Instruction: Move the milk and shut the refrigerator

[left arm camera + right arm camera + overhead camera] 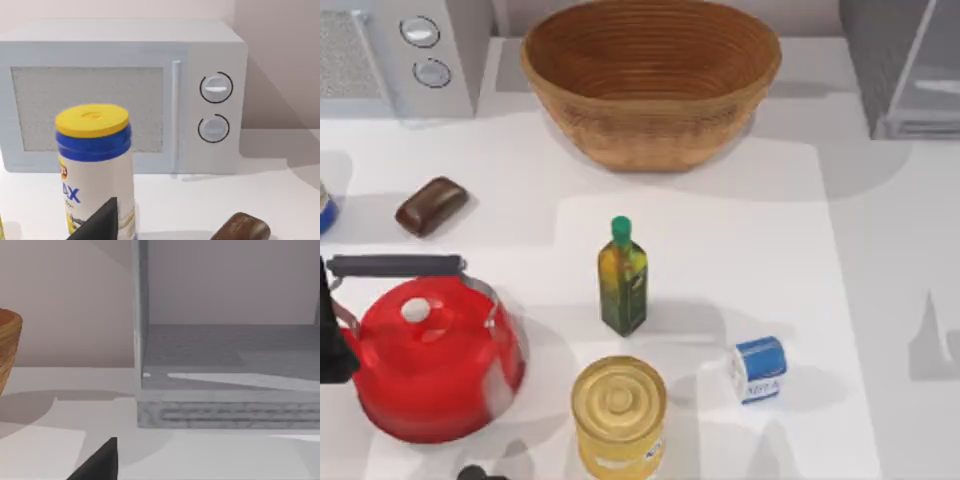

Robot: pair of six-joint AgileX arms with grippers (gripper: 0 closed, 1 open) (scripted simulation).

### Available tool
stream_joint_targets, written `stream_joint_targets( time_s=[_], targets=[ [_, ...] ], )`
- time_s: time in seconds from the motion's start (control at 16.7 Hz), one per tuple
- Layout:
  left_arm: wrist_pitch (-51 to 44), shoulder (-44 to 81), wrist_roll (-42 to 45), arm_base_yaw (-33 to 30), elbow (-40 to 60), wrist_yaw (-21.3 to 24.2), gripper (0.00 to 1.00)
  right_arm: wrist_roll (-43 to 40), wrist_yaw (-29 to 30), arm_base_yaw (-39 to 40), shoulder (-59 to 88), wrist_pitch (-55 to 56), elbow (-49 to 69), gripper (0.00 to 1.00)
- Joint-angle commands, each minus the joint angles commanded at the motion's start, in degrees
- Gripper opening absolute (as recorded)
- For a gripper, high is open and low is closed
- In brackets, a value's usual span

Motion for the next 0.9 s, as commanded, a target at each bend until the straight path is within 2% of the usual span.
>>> stream_joint_targets(
  time_s=[0.18,0.3,0.6,0.9],
  targets=[
    [0.00,0.00,0.00,0.00,0.00,0.00,1.00,-0.02,0.65,0.54,0.61,0.63,0.05,1.00],
    [0.00,0.00,0.00,0.00,0.00,0.00,1.00,-0.06,3.62,3.24,3.38,3.27,0.13,1.00],
    [0.00,0.00,0.00,0.00,0.00,0.00,1.00,0.20,17.78,16.37,14.18,13.19,0.30,1.00],
    [0.00,0.00,0.00,0.00,0.00,0.00,1.00,0.54,28.45,28.40,23.55,22.32,0.72,1.00]
  ],
)
